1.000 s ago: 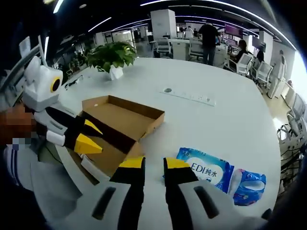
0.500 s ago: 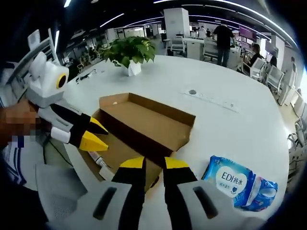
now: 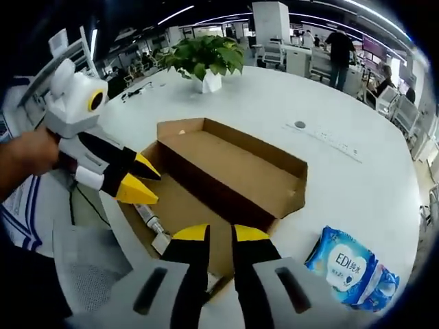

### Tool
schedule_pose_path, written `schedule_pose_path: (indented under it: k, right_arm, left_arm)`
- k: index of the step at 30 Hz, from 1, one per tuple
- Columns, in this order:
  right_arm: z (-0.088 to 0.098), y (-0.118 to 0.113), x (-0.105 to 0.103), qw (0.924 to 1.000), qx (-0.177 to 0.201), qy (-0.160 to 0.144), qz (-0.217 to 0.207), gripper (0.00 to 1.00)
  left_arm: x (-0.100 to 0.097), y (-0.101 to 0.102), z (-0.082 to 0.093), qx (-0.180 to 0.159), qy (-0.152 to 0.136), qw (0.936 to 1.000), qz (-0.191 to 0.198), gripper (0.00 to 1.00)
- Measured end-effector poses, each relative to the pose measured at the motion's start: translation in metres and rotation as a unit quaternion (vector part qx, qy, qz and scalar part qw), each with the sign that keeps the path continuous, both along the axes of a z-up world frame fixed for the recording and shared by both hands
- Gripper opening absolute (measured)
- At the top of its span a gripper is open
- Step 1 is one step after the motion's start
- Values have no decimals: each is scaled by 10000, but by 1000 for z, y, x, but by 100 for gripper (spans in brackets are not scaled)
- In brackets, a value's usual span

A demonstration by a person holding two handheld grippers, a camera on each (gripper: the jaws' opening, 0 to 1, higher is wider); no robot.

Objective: Operate the shoe box by opening the lid, removing the specified soft item, and placing it in the target area until the item is outside and the box remains undamaged.

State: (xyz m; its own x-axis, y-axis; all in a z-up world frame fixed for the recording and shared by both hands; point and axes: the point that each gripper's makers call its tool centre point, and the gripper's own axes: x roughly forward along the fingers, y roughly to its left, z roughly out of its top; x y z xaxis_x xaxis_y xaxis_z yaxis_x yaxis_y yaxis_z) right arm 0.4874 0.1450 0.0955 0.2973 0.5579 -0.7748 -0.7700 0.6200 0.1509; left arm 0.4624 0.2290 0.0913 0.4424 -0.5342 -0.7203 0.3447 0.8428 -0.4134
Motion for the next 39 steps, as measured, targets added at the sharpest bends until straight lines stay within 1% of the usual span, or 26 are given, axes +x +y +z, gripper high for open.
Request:
schedule_pose_path:
  k: [2, 3, 5, 6, 8, 9, 10, 12, 13, 14, 16, 17, 19, 21, 22, 23, 24, 25, 26, 28, 29, 32, 33, 35, 36, 39]
  right_arm:
    - [-6, 5, -10, 9988, -39, 186, 446, 9]
    - [-12, 5, -15, 9974, -173, 326, 616, 10]
    - [-17, 12, -29, 9919, -135, 566, 1127, 9]
    - [-21, 11, -37, 9872, -266, 742, 1386, 11]
    - [-23, 16, -55, 9734, -255, 922, 2080, 10]
    - [-26, 14, -58, 9694, -388, 962, 2227, 10]
    - [-31, 12, -60, 9608, -608, 881, 2556, 10]
    - [-37, 14, -68, 9442, -739, 907, 3079, 10]
    - [-40, 13, -68, 9399, -834, 915, 3183, 11]
    - [-42, 15, -73, 9271, -849, 922, 3531, 11]
    - [-48, 13, -75, 9191, -1014, 1004, 3672, 13]
    - [-51, 13, -78, 9060, -1082, 959, 3978, 14]
    - [-57, 11, -73, 8953, -1336, 823, 4169, 15]
    - [-59, 14, -74, 8923, -1328, 895, 4220, 15]
    - [-61, 13, -71, 8896, -1384, 830, 4273, 15]
    - [-60, 14, -72, 8888, -1348, 858, 4295, 16]
    - [-60, 15, -74, 8887, -1299, 989, 4284, 16]
    - [-61, 15, -74, 8876, -1322, 964, 4306, 16]
    - [-63, 14, -73, 8835, -1377, 958, 4373, 17]
    - [-66, 12, -75, 8792, -1425, 995, 4437, 17]
    - [-68, 9, -73, 8731, -1532, 917, 4536, 17]
    - [-71, 7, -79, 8719, -1508, 1047, 4541, 17]
    - [-73, 6, -81, 8692, -1521, 1073, 4581, 17]
    - [-77, 6, -80, 8680, -1572, 1039, 4595, 18]
    - [-81, 5, -79, 8655, -1610, 1007, 4635, 18]
    - [-87, 9, -79, 8679, -1615, 923, 4605, 19]
  left_arm:
    - [-4, 2, -6, 84, 110, 9999, -76, 28]
    - [-4, 2, -7, 92, 93, 9999, -87, 28]
    - [-6, 4, -9, 80, 128, 9999, -82, 28]
    - [-7, 5, -10, 66, 122, 9999, -72, 28]
    - [-9, 6, -12, 78, 150, 9998, -90, 28]
    - [-10, 6, -13, 71, 154, 9998, -94, 28]
    - [-11, 6, -13, 61, 145, 9998, -91, 28]
    - [-12, 7, -15, 48, 175, 9998, -79, 28]
    - [-13, 9, -15, 50, 170, 9998, -81, 27]
    - [-13, 10, -16, 52, 163, 9998, -75, 28]
    - [-14, 14, -17, 43, 181, 9998, -42, 28]
    - [-15, 15, -18, 45, 176, 9998, -32, 28]
    - [-16, 18, -19, 38, 191, 9998, 5, 28]
    - [-16, 21, -21, 27, 209, 9998, 48, 28]
    - [-17, 22, -22, 34, 217, 9997, 63, 28]
    - [-17, 23, -24, 23, 232, 9997, 74, 28]
    - [-17, 23, -24, 16, 235, 9997, 85, 28]
    - [-17, 25, -25, 9, 240, 9996, 117, 28]
    - [-17, 25, -25, 18, 241, 9996, 115, 27]
    - [-18, 25, -27, -31, 287, 9995, 147, 27]
    - [-18, 26, -27, -29, 281, 9995, 153, 27]
    - [-17, 26, -27, -22, 278, 9995, 179, 27]
    - [-17, 27, -27, -8, 273, 9995, 167, 27]
    - [-16, 26, -28, -23, 286, 9994, 176, 27]
    - [-16, 26, -29, 9, 288, 9995, 160, 27]
    - [-16, 25, -30, -11, 298, 9994, 180, 27]
